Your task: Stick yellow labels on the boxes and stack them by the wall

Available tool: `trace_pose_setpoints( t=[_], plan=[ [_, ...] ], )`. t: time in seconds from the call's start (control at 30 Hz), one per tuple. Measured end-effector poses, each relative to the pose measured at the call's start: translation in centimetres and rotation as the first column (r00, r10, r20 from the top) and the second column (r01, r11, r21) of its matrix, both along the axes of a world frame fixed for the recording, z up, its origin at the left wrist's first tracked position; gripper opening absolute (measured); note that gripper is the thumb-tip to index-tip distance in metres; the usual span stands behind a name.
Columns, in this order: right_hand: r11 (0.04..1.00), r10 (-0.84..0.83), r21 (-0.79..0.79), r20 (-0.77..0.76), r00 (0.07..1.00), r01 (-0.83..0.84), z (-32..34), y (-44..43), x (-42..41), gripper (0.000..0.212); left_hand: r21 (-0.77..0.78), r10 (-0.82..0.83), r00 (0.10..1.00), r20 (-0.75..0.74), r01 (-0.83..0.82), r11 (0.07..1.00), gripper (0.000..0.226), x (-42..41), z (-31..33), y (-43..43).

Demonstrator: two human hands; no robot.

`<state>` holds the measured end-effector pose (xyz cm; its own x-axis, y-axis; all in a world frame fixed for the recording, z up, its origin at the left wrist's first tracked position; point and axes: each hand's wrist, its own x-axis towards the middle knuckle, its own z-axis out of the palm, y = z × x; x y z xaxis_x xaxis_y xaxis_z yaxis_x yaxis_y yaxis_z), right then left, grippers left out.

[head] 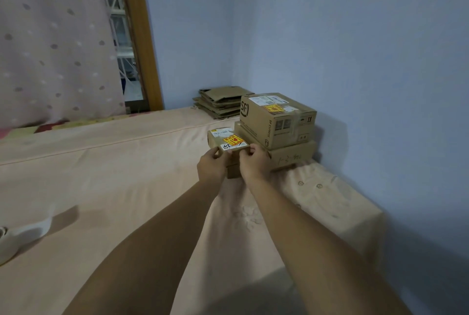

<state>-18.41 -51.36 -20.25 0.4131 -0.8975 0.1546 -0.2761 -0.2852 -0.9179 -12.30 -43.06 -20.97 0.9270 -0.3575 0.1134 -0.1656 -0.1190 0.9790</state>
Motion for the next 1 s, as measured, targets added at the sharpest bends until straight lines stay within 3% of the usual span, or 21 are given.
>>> trace_pose_setpoints(
  t=[0.27, 0.5, 0.63, 0.73, 0.83, 0.9, 1.0],
  plan=[
    [1.000, 0.016, -0.005, -0.063, 0.998, -0.017, -0.3, 0.2, -0.1, 0.039, 0.075, 0.021, 1.000, -0.013, -0.020, 0.997, 0.057, 0.0, -0.2, -2.2],
    [1.000, 0.016, -0.005, -0.117, 0.993, -0.017, -0.9, 0.1, -0.9, 0.043, 0.122, -0.004, 1.000, 0.007, 0.003, 0.993, 0.047, 0.0, 0.1, -1.9],
    [0.994, 0.018, -0.094, -0.317, 0.948, -0.050, -0.9, 1.0, -1.3, 0.027, 0.258, -0.031, 0.995, 0.093, 0.006, 0.966, 0.051, 0.2, 0.2, 0.0],
    [0.969, 0.072, -0.164, -0.524, 0.849, -0.183, -0.2, 2.2, -1.5, 0.033, 0.524, -0.127, 0.954, 0.272, -0.036, 0.851, 0.050, 1.3, 0.7, 2.9],
    [0.893, 0.156, -0.227, -0.654, 0.740, -0.389, 1.3, 4.1, -1.7, 0.042, 0.795, -0.327, 0.850, 0.413, -0.162, 0.585, 0.053, 2.4, 1.6, 6.9],
    [0.838, 0.196, -0.224, -0.727, 0.658, -0.497, 2.9, 6.0, -1.5, 0.051, 0.852, -0.404, 0.794, 0.454, -0.255, 0.457, 0.054, 3.1, 2.4, 9.9],
    [0.779, 0.187, -0.236, -0.797, 0.574, -0.581, 4.9, 9.8, -0.4, 0.054, 0.868, -0.417, 0.777, 0.472, -0.324, 0.377, 0.053, 3.8, 4.0, 14.6]
  ],
)
